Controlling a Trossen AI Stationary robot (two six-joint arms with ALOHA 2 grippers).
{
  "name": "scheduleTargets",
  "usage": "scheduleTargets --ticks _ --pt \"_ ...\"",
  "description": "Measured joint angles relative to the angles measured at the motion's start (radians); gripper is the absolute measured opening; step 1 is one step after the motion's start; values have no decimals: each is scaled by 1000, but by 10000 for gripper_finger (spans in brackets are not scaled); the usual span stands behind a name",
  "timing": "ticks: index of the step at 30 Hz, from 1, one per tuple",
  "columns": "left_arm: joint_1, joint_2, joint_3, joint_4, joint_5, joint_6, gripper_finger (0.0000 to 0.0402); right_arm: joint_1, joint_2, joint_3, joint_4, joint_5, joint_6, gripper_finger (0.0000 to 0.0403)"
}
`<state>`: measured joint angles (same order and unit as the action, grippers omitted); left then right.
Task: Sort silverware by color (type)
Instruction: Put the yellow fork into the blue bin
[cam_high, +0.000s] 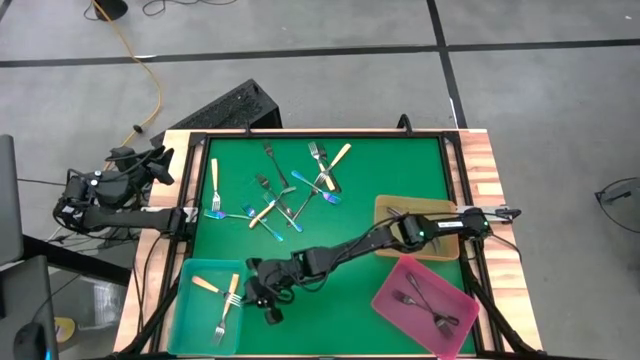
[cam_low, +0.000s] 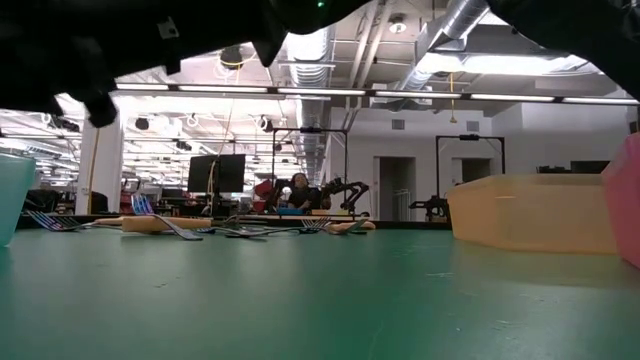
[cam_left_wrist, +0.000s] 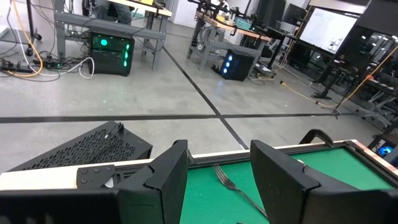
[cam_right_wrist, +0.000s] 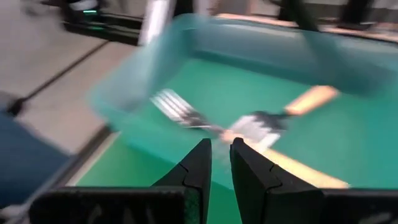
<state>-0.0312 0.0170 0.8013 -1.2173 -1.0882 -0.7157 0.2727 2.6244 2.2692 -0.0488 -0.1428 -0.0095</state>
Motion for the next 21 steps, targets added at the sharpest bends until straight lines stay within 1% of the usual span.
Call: scheduleTargets --ticks 3,6,8,10,14,21 --pt "0 0 0 0 0 0 158 -13 0 0 9 89 1 82" --pt "0 0 0 0 0 0 158 -25 0 0 6 116 25 82" --pt "0 0 0 0 0 0 158 -29 0 0 -9 112 51 82" --pt "0 0 0 0 0 0 158 -26 0 0 -25 75 53 82" --pt "0 0 0 0 0 0 158 2 0 0 -28 6 -19 82" --pt "0 0 0 0 0 0 158 38 -1 0 -27 2 -117 81"
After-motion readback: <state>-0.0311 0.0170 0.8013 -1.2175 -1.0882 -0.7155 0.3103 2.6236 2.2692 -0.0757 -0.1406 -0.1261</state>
